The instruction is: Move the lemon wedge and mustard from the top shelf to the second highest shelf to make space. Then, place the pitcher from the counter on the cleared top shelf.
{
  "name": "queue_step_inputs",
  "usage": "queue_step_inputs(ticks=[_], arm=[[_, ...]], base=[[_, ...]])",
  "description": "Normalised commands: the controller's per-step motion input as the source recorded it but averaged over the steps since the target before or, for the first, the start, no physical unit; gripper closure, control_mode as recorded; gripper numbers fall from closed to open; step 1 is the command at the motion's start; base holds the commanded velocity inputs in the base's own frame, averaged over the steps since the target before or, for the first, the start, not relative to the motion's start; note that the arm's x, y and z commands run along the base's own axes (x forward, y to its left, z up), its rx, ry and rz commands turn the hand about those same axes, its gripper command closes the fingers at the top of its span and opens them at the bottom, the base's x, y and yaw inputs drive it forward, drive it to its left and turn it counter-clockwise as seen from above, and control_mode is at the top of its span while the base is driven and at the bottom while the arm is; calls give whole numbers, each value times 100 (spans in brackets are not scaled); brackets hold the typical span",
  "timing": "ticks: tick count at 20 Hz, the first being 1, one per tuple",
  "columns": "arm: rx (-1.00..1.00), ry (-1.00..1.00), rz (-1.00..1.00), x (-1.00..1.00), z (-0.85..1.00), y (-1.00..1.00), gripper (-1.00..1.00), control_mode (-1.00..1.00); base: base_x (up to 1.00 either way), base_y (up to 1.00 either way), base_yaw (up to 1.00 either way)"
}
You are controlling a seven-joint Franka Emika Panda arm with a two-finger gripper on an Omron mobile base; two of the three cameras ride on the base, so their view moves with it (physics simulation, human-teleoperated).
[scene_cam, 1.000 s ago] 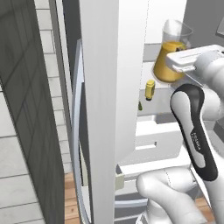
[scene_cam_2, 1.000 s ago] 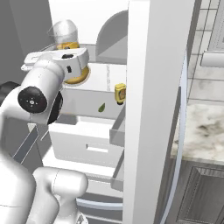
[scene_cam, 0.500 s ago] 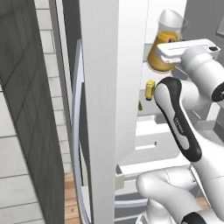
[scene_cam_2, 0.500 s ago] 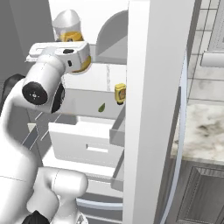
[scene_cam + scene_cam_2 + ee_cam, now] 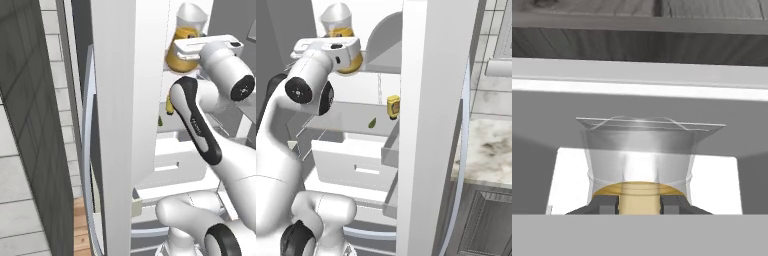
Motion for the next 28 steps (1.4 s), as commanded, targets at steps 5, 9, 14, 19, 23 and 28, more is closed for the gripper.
queue_step_inputs(ticks=[5, 9, 14, 19, 23, 28], arm=[[0, 0, 0, 47, -3, 0, 100, -100], [0, 1, 0, 53, -8, 0, 100, -100], [0, 0, 0, 59, -15, 0, 100, -100], [0, 0, 0, 64, -30, 0, 100, -100], [0, 0, 0, 59, -24, 0, 100, -100], [0, 0, 0, 54, -17, 0, 100, -100]], base=[[0, 0, 0], [0, 0, 0], [0, 0, 0], [0, 0, 0], [0, 0, 0], [0, 0, 0]])
